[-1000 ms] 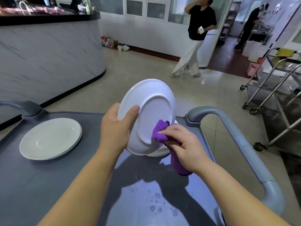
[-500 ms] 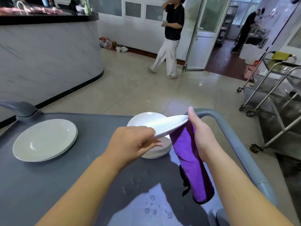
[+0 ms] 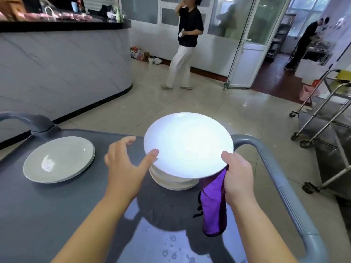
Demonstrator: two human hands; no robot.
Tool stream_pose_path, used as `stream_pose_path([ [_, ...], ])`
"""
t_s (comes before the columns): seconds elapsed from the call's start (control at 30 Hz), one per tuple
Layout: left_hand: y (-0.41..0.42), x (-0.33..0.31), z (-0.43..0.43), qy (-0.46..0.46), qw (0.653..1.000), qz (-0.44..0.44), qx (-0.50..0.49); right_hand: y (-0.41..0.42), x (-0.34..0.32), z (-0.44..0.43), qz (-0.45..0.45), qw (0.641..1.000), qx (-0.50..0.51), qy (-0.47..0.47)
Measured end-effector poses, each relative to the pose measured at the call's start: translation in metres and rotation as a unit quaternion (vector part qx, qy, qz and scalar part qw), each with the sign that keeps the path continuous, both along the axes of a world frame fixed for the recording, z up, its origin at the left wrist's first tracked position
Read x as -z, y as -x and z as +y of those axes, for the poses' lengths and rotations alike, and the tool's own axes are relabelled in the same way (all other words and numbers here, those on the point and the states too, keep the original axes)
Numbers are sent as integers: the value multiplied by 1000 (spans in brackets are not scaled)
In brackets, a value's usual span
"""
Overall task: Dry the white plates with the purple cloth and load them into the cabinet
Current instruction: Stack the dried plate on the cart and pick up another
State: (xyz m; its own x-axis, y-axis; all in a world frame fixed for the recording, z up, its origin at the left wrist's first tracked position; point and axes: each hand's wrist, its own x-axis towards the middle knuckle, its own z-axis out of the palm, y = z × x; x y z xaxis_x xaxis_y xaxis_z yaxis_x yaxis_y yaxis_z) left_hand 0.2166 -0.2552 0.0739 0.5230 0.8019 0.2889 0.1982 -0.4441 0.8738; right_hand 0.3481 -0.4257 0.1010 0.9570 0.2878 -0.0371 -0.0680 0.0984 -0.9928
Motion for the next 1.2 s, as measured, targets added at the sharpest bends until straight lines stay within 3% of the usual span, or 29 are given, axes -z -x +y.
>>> stream_pose_path([
  [0.1,6,-8,1,217,972,-3,88,1,-4,4,-41,998,-45,-3],
  [0.23,25,-6,4,309,947,-60,63,6,0,18,-63,991,-121,13],
  [0.33,48,0,6,315,944,-101,10,9,11,30,-89,978,-187,37],
  [0.47,79,8,12,301,943,-126,-74,14,24,49,-123,946,-255,156],
  [0.7,133,33,40,303,928,-115,-185,26,35,94,-206,863,-338,314],
  [0.97,172,69,109,303,919,-83,-237,57,40,162,-250,815,-346,393],
  [1.2,181,86,177,331,910,-88,-235,80,54,216,-242,798,-335,438],
])
